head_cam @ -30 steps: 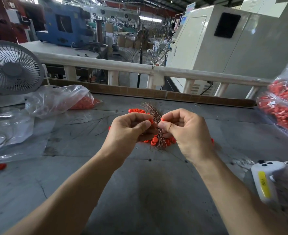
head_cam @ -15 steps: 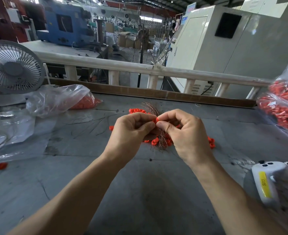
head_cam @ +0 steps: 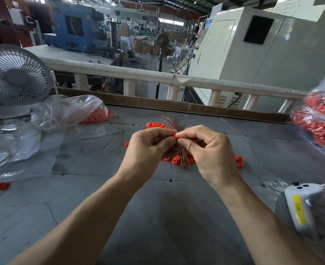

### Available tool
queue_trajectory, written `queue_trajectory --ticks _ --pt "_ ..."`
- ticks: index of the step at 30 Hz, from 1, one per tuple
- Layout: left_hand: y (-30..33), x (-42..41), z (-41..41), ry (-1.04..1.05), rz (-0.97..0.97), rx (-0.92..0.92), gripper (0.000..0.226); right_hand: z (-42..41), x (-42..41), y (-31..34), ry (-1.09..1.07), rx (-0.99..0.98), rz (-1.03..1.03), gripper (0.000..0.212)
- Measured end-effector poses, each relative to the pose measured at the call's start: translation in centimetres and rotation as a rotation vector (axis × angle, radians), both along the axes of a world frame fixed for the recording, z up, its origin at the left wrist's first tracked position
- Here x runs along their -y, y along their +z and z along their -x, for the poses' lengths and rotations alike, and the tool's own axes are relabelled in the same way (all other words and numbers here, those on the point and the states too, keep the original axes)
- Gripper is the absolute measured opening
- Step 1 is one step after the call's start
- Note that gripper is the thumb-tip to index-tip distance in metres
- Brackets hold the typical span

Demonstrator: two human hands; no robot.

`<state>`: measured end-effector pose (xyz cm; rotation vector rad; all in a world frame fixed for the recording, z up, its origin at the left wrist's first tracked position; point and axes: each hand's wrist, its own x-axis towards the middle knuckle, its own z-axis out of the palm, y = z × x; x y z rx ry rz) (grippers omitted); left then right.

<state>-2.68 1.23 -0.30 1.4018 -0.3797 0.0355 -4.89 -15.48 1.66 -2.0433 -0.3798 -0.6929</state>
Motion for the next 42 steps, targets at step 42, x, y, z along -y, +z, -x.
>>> queue_trajectory --ticks 42 --pt "1.2 0.0 0.6 -0.206 0.233 -0.413 0.022 0.4 -1.6 -0.2 -0.286 0.327 0.427 0.005"
